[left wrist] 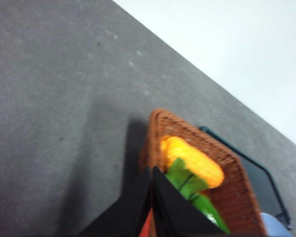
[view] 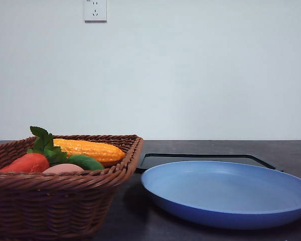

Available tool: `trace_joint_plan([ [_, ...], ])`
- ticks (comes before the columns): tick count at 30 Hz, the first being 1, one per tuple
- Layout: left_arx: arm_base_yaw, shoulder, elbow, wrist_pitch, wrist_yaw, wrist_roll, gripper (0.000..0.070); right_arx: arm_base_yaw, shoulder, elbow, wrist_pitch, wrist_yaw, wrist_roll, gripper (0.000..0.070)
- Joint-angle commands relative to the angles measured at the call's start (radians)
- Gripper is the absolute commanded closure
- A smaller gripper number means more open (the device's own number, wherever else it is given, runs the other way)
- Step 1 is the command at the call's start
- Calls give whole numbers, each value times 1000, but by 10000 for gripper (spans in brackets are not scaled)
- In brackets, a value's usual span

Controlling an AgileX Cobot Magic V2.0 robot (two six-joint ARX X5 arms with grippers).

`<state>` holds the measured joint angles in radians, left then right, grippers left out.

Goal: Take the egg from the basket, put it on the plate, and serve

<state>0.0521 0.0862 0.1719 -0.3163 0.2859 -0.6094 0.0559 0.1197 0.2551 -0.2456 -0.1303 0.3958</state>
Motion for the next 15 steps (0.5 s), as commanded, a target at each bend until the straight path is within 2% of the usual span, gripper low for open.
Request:
trace_joint_plan([
  [1, 3, 39, 50, -7, 3, 21, 700, 0, 47, 48, -22, 0, 7, 700],
  [6, 3, 179, 161, -12, 26, 117, 700, 0, 210, 180, -119, -16, -13, 700],
  [10, 0, 298, 253, -8, 171, 231, 700, 0, 340, 285, -184, -63, -75, 700],
  [15, -23, 440, 375, -63, 224, 236, 700, 0, 505, 416, -298, -175, -123, 700],
])
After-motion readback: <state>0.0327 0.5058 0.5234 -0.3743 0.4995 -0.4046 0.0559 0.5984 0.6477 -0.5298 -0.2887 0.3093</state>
